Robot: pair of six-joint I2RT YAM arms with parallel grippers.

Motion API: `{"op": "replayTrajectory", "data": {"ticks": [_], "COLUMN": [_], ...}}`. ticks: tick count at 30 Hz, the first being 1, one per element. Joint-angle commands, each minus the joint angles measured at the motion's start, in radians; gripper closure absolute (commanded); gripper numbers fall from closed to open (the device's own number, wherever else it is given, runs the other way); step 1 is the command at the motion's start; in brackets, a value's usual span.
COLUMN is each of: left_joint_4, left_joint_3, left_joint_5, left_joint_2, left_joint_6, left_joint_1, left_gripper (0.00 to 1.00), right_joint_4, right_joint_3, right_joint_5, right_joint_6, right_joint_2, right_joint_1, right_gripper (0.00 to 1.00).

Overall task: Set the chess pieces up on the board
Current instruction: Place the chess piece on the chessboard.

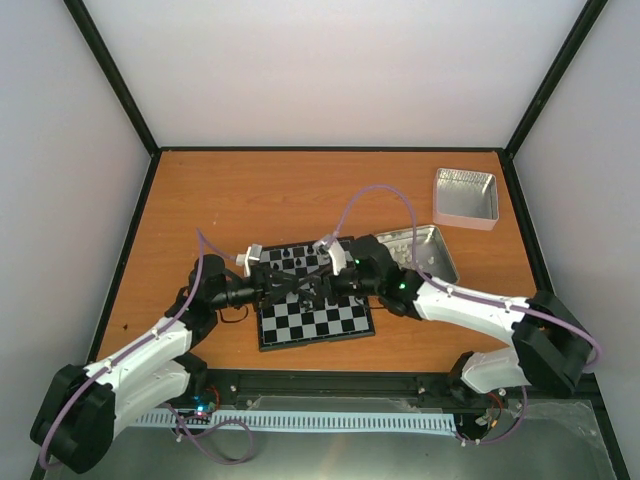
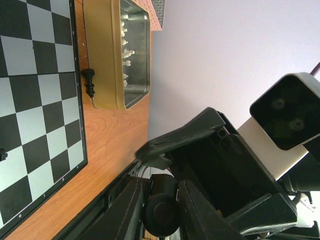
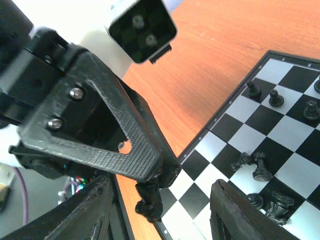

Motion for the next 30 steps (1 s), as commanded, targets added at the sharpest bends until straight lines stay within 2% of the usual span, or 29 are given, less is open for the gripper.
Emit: {"op": "replayTrajectory", "data": {"ticks": [1, 3, 8, 13, 15, 26, 30], "left_joint_4": [0.011, -0.005, 0.014, -0.005, -0.02, -0.049, -0.075], "left_joint_3": [0.034, 0.052, 0.081, 0.087, 0.08, 0.08, 0.086], "left_joint_5": [0.004, -0.003, 0.001, 0.03, 0.038, 0.03, 0.012], "left_joint_2": [-0.019, -0.023, -0.019, -0.009, -0.008, -0.036, -0.04], "left_joint_6": [-0.056, -0.059, -0.147, -0.278, -0.318, -0.459, -0.472], "left_joint_1": [-0.007, -0.007, -0.006, -0.006, -0.006, -0.006, -0.006], "left_gripper": [0.8, 0.8, 0.8, 0.8, 0.8, 0.8, 0.81], "right_joint_4": [0.26, 0.332, 0.391, 0.209, 0.207, 0.276, 0.26], "right_joint_3": [-0.09, -0.125, -0.152, -0.073, -0.08, -0.155, -0.146], "right_joint_5": [0.059, 0.06, 0.112, 0.282, 0.314, 0.324, 0.344], "right_joint_6": [0.196, 0.241, 0.274, 0.005, -0.072, -0.164, -0.202], "right_joint_2": [-0.074, -0.09, -0.096, -0.091, -0.099, -0.142, -0.137], "right_joint_1": [0.006, 0.007, 0.024, 0.109, 0.12, 0.126, 0.15], "right_gripper": [0.45, 0.45, 0.45, 0.5, 0.51, 0.61, 0.51]}}
